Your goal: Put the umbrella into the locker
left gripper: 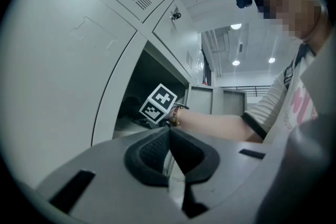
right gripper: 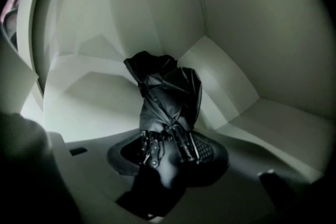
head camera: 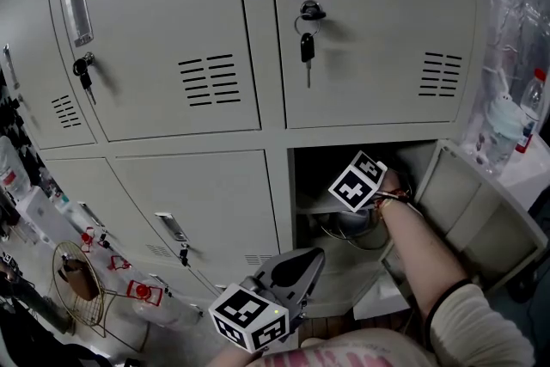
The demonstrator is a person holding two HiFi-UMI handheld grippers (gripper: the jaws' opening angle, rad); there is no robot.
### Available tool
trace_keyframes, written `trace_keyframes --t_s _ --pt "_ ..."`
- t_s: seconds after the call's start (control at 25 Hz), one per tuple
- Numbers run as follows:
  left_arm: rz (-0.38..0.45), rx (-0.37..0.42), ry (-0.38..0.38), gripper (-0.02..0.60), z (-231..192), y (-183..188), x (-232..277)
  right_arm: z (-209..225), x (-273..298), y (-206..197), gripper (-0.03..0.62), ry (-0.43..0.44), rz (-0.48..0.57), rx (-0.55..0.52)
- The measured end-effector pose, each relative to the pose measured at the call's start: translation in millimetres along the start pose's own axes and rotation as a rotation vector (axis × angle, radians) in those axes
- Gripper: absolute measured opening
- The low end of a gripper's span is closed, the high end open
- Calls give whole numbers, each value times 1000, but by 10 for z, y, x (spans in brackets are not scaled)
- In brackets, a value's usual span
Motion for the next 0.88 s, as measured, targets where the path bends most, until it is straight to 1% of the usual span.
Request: trace_keyframes --t_s 0.12,0.24,0.36,0.52,0.6,0.76,0.88 --pt "0 4 -3 2 15 11 -22 -19 -24 -14 181 31 -12 31" --pt "1 5 0 2 19 22 -55 -18 -28 -38 183 61 -20 87" --pt "4 7 0 2 21 35 -82 -74 -126 -102 186 102 -71 146" --pt "6 13 -6 2 38 58 -111 -122 -189 -137 196 137 -85 199" --pt "7 15 -10 2 51 61 -125 -144 -216 -130 204 158 -74 230" --pt "6 16 -15 2 82 56 -163 -212 -231 -1 218 231 21 301" --pt "10 20 -8 2 84 61 -211 -224 -244 -10 219 239 31 337"
Point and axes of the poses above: the fingertips, and each gripper's own axes: x forward along the fingers, z to its right, y out of its top, the point moved 2 cm from there along -x, backward along the fingers, and after that the axes turned 1 degree about x, right-handed, at the moved point
